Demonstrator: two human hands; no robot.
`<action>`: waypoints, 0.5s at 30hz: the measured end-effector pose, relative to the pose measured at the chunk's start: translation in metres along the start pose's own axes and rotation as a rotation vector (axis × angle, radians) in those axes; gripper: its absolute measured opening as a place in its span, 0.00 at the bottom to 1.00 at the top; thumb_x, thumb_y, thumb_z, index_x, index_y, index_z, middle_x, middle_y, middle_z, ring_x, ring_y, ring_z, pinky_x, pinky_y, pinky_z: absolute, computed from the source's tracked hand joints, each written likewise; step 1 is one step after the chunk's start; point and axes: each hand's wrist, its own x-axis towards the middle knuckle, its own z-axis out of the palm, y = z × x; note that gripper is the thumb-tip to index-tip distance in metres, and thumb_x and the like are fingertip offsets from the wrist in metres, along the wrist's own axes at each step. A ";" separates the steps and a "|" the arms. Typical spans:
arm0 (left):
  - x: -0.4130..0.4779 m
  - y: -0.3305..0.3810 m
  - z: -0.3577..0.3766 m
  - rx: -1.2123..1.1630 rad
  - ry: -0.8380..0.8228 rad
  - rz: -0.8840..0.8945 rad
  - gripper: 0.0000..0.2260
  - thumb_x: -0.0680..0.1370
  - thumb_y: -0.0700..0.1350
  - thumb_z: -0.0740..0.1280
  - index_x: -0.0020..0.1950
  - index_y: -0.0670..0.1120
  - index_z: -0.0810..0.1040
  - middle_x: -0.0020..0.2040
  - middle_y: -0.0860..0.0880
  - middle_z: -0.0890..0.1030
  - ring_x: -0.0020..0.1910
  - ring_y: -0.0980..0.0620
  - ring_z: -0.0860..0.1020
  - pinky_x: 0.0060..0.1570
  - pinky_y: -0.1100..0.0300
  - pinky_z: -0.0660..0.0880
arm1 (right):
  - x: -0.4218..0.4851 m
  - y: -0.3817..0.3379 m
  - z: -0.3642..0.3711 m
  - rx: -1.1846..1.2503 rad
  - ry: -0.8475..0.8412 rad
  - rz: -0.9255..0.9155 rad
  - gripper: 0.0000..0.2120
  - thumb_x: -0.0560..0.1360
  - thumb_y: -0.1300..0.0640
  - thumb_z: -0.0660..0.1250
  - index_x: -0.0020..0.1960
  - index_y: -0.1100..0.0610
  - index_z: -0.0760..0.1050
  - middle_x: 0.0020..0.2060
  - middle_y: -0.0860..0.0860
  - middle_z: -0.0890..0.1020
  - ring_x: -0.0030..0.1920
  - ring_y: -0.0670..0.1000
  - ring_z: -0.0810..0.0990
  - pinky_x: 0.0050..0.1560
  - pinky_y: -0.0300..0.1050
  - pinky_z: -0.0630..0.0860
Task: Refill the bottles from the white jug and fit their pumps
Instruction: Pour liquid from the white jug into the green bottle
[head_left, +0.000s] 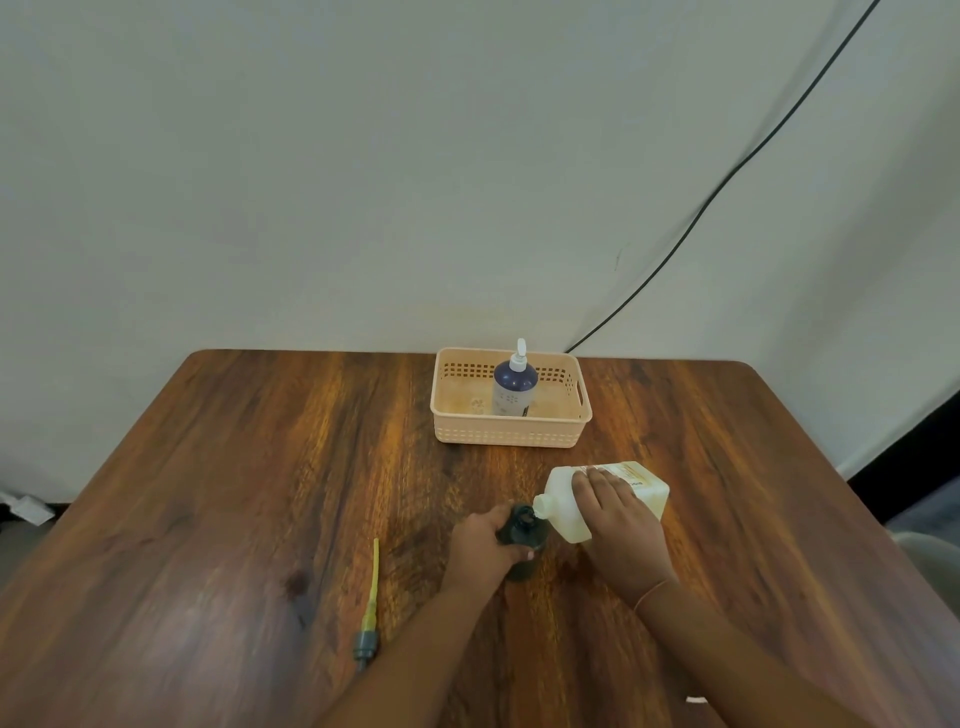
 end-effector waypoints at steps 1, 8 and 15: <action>0.000 0.000 0.000 -0.002 0.001 0.000 0.30 0.69 0.42 0.74 0.69 0.48 0.68 0.66 0.48 0.76 0.65 0.49 0.72 0.65 0.54 0.70 | 0.000 0.000 -0.001 0.000 0.001 0.000 0.39 0.50 0.58 0.83 0.59 0.59 0.74 0.54 0.58 0.82 0.54 0.60 0.81 0.50 0.56 0.78; 0.000 0.000 0.000 0.010 0.001 0.013 0.30 0.69 0.43 0.74 0.69 0.49 0.68 0.65 0.48 0.76 0.64 0.50 0.73 0.64 0.56 0.70 | 0.000 0.000 -0.002 -0.015 -0.015 -0.001 0.39 0.51 0.56 0.83 0.59 0.58 0.74 0.54 0.57 0.82 0.54 0.59 0.81 0.51 0.55 0.78; 0.001 0.000 0.000 -0.004 0.002 0.008 0.30 0.69 0.42 0.74 0.69 0.48 0.68 0.65 0.48 0.76 0.65 0.49 0.72 0.63 0.55 0.70 | 0.000 -0.001 -0.003 -0.011 -0.045 0.010 0.38 0.53 0.56 0.82 0.61 0.58 0.73 0.56 0.57 0.81 0.56 0.59 0.80 0.53 0.56 0.77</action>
